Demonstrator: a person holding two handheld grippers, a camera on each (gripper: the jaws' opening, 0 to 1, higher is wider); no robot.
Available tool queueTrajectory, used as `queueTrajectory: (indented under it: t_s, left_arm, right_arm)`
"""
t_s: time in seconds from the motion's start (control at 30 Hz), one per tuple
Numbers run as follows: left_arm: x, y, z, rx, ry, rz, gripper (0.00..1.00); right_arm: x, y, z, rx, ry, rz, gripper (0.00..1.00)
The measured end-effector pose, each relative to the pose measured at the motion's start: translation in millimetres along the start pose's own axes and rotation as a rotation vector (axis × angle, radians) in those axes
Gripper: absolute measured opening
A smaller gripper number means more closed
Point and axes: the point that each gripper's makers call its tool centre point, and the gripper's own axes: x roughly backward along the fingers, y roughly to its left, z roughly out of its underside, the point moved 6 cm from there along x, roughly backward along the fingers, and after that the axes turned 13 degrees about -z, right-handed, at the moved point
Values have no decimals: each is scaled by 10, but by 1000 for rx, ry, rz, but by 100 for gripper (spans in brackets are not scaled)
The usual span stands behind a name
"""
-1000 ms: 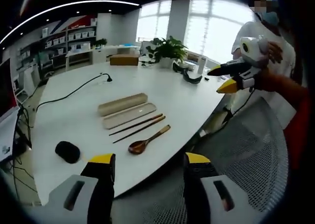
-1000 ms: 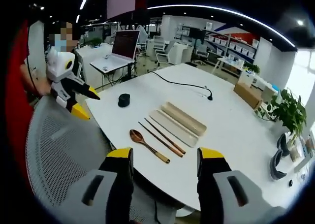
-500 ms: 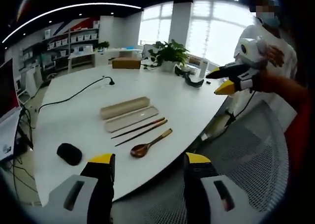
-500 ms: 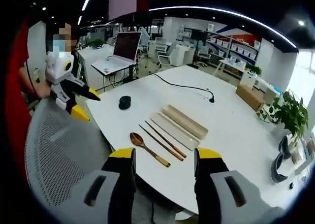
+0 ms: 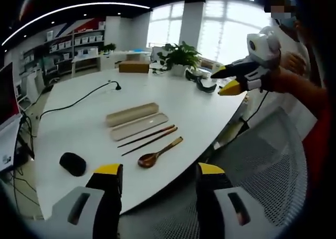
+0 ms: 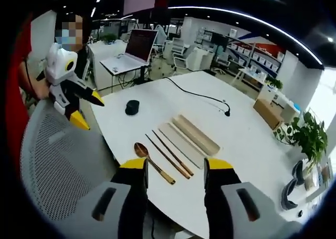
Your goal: Arrange the utensils inside the cutlery case until each visible utensil rests in its matching compartment.
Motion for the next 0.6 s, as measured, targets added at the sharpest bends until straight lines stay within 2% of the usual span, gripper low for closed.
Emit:
queueTrajectory:
  t_s: [0.23, 0.3, 0.33, 0.4, 0.47, 0.53, 0.6]
  left_arm:
    - [8, -4, -20, 7, -13, 5, 60]
    - [13, 0, -24, 9, -18, -1, 60]
    - [11, -1, -33, 9, -21, -2, 62]
    - [9, -13, -44, 4, -31, 4, 69]
    - [30, -43, -88, 31, -69, 24, 76]
    - [26, -44, -89, 29, -68, 29, 80]
    - [34, -88, -105, 43, -78, 61, 90]
  right_arm:
    - [-11, 12, -35, 40, 17, 5, 40]
    - [-20, 19, -20, 24, -7, 2, 40]
    - [-35, 17, 9, -7, -4, -4, 40]
    - [-34, 26, 10, 3, 5, -3, 40]
    - [-34, 31, 2, 22, 6, -2, 40]
    - [-37, 24, 9, 15, 11, -3, 40]
    - [-41, 20, 5, 19, 8, -3, 40]
